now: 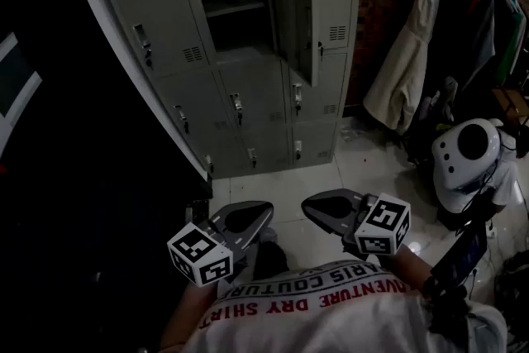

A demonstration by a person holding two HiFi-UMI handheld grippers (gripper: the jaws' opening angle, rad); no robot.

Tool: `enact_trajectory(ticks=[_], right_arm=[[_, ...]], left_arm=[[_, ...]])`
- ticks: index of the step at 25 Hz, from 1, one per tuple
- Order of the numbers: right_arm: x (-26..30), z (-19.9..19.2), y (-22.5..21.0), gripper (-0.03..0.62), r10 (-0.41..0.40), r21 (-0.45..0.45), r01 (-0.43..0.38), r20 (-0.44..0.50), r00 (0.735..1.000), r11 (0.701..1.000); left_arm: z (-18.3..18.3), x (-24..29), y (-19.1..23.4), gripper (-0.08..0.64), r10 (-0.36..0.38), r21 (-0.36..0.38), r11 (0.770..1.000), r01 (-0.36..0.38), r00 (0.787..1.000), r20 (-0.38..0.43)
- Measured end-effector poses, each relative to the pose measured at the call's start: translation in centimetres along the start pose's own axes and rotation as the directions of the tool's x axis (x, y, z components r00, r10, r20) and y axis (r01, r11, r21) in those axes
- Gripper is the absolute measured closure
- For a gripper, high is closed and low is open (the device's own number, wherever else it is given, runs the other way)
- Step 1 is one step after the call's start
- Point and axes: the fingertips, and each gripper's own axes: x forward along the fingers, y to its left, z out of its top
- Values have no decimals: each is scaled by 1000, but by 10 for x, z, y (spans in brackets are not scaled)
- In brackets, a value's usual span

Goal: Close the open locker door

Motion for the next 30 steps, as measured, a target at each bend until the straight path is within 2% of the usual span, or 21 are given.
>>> enact_trajectory(ticks=[7, 15, 21, 23, 26, 28, 30], right_arm=[[47, 11, -53, 594, -6, -1, 6, 6, 1000, 1000], [114, 54, -136, 594, -50, 15, 49, 4, 999, 999], [152, 82, -175, 594, -66, 11, 65, 6, 998, 998], [152, 83, -192, 594, -99, 17, 100, -2, 995, 995], [134, 86, -227, 594, -194, 24, 194, 1, 981, 981], [111, 93, -255, 594, -283, -5, 283, -5, 959, 959], [86, 106, -284, 594, -383, -51, 383, 7, 924, 923]], left_arm=[[7, 21, 71, 555, -29, -2, 1000, 29, 1000, -11], [54, 48, 178, 555, -66, -7, 998, 66, 998, -2], [82, 61, 233, 555, -90, -4, 996, 90, 996, -1], [85, 64, 245, 555, -97, -6, 995, 97, 995, -7], [92, 68, 261, 555, -98, -9, 995, 98, 995, -11], [97, 71, 267, 555, -106, -14, 994, 106, 994, -11], [99, 74, 273, 555, -111, -18, 994, 111, 994, -10]])
